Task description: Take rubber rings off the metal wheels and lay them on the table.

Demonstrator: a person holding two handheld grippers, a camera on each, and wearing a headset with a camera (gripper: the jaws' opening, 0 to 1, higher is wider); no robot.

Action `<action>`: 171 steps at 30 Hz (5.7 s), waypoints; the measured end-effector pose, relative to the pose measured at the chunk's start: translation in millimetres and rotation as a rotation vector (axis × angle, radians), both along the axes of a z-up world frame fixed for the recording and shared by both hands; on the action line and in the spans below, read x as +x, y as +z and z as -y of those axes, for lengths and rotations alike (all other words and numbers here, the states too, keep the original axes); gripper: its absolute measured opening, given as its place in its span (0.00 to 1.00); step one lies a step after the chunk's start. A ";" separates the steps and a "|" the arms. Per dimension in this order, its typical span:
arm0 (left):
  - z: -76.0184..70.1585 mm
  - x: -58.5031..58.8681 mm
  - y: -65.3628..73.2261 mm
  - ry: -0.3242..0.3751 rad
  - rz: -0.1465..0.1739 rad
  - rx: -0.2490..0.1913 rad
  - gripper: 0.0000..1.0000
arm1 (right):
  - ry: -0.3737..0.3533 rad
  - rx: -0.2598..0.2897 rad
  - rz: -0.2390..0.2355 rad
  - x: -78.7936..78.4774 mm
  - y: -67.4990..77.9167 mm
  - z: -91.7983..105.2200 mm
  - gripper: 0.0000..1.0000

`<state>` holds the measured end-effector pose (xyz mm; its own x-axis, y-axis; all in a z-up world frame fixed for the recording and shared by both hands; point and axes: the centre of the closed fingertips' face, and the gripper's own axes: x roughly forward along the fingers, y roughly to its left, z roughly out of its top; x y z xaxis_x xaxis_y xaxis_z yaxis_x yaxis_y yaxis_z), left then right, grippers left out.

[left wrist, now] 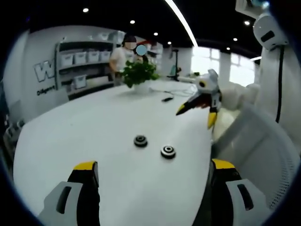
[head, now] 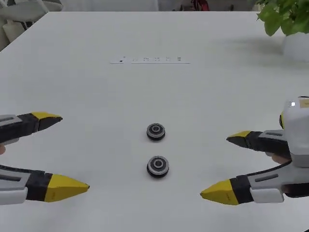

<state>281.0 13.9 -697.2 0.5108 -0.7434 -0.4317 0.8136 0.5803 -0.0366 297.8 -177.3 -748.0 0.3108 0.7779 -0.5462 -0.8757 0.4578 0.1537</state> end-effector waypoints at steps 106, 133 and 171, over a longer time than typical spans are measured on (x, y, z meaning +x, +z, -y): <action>111.7 34.3 -94.1 -0.308 0.002 0.007 0.14 | 0.233 0.012 0.042 12.9 -60.6 -70.0 0.10; 116.3 29.8 -96.4 -0.311 0.005 0.015 0.14 | 0.259 -0.045 0.091 13.9 -63.8 -69.1 0.11; 115.1 30.5 -95.6 -0.309 0.013 0.029 0.14 | -0.088 0.208 -0.291 20.7 -49.7 -67.8 0.00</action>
